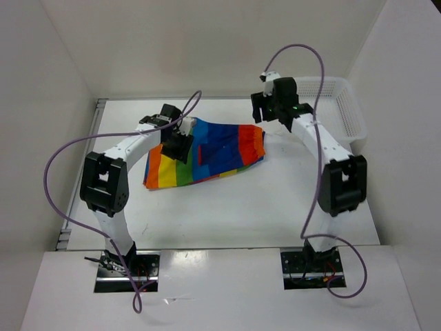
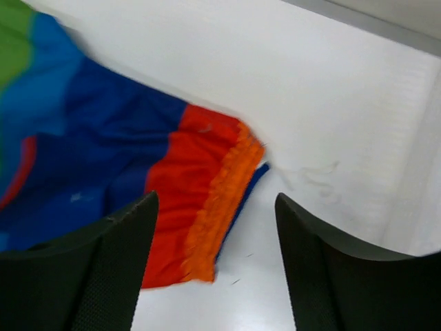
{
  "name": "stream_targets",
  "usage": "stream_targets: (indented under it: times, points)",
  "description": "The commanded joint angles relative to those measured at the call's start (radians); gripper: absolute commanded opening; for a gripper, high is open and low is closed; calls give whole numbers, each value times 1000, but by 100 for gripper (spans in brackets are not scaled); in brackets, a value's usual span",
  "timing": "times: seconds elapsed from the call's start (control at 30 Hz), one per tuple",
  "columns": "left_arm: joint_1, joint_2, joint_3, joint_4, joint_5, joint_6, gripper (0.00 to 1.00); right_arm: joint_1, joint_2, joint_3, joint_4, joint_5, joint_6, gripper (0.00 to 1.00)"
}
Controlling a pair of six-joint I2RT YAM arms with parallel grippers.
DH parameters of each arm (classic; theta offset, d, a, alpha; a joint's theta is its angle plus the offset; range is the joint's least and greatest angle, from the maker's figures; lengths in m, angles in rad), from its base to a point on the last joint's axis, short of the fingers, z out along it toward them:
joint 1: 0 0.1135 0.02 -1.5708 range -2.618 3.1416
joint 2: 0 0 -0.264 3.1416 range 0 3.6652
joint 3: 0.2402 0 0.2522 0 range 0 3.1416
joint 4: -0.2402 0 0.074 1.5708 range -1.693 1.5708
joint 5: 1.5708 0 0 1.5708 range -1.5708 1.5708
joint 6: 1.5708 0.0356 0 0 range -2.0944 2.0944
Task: Fold and stack the shorts
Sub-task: Fold the shorts
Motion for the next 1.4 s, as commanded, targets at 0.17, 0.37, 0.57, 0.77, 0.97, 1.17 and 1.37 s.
stream_targets:
  times: [0.17,0.37,0.57,0.77,0.97,1.17,1.37]
  points:
    - [51,158,215,41,-14,4,62,-85,-83,-301,-16,-224,258,84]
    - [83,243,367,50,-14,4,62,-108,-13,-350,59,-333,333,89]
    - [115,317,395,82,-40,4,62,-108,76,-373,82,-334,417,89]
    - [187,403,447,92,-49,4,62,-108,162,-345,88,-316,461,62]
    - [237,443,468,92,-62,4,62,-108,172,-345,88,-313,461,2]
    - [255,443,479,92,-97,4,62,-108,124,-246,33,-322,272,0]
    - [287,489,529,92,-134,4,65,-156,60,-186,-79,-322,76,0]
